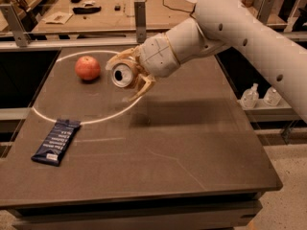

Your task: Knock orange can over

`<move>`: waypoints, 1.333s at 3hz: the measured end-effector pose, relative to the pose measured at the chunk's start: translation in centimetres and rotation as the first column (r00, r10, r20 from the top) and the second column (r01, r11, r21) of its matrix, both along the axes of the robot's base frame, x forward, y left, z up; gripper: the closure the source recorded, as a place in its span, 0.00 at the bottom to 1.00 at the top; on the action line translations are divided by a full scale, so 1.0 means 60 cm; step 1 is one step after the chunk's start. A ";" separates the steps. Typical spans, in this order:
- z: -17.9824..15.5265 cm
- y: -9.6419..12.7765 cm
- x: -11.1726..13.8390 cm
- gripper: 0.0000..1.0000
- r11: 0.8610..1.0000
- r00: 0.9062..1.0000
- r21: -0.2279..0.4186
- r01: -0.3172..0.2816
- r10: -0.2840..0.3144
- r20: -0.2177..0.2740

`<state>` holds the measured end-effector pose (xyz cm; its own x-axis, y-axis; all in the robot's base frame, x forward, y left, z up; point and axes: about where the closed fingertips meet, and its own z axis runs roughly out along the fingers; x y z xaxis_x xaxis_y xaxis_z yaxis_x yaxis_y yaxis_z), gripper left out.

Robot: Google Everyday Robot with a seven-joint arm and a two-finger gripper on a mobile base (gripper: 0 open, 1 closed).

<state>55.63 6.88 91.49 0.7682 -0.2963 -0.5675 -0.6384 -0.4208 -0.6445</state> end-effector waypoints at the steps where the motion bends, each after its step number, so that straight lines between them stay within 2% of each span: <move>1: -0.015 -0.026 -0.016 1.00 0.996 0.998 -0.089 0.007 -0.001 0.066; 2: -0.043 -0.046 -0.036 1.00 0.981 0.992 -0.189 0.031 -0.007 0.130; 3: -0.083 -0.068 -0.053 1.00 0.960 0.985 -0.273 0.068 -0.020 0.174; 4: -0.105 -0.085 -0.060 1.00 0.946 0.985 -0.313 0.082 -0.029 0.168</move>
Offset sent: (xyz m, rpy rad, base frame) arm -0.0365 -0.0486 -0.0502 -0.3359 -0.2062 -0.0475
